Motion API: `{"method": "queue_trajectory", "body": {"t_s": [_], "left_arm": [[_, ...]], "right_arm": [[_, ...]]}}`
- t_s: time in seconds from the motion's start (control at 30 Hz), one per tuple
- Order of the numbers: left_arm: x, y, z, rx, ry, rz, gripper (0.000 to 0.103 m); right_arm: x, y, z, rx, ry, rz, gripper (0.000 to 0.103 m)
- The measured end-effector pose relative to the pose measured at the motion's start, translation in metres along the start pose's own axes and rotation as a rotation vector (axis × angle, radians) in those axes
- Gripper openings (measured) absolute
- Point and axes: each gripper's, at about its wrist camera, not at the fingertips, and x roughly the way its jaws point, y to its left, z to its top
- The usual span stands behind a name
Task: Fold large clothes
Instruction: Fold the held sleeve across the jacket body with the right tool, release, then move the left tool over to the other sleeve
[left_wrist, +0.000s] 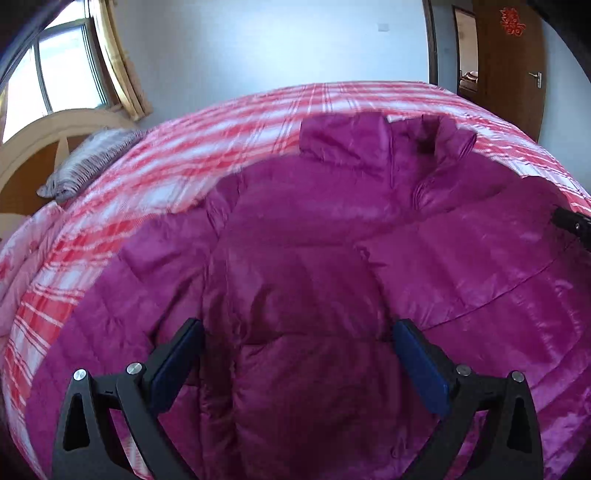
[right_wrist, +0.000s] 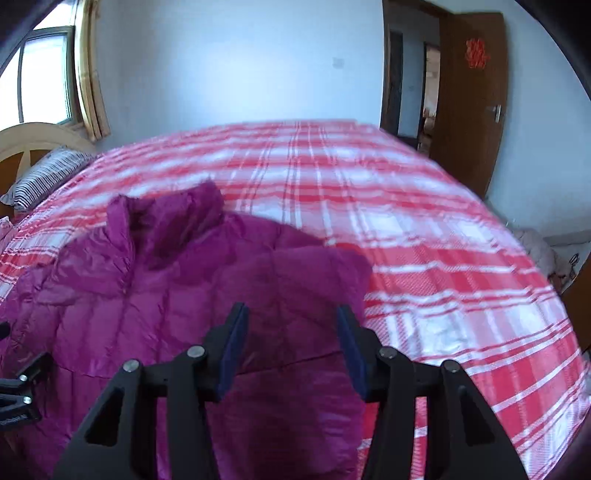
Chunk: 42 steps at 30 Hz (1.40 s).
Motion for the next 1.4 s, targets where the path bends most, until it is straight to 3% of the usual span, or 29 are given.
{"method": "queue_trajectory", "body": {"t_s": [0.1,0.57,0.73,0.87,0.97,1.1,1.4], "left_arm": [[0.007,0.001,-0.007,-0.014,0.005,-0.027,0.102],[0.021,0.005,-0.009,-0.057,0.032,-0.074,0.102],[0.022,0.006,-0.009,-0.066,0.032,-0.085,0.102],[0.023,0.009,-0.009,-0.08,0.035,-0.101,0.102],[0.022,0.01,-0.009,-0.085,0.034,-0.107,0.102],[0.022,0.01,-0.01,-0.088,0.035,-0.11,0.102],[0.024,0.01,-0.009,-0.086,0.04,-0.11,0.102]], "right_arm": [[0.021,-0.009,-0.013,0.017,0.076,0.014,0.053],[0.025,-0.007,-0.019,-0.004,0.085,-0.009,0.053],[0.009,0.003,-0.01,-0.03,0.102,-0.08,0.054],[-0.033,0.03,-0.003,-0.02,0.004,0.001,0.067],[-0.028,0.059,-0.011,-0.094,0.041,0.048,0.067],[-0.001,0.068,-0.034,-0.115,0.11,0.057,0.067],[0.009,0.077,-0.043,-0.143,0.104,0.023,0.069]]}}
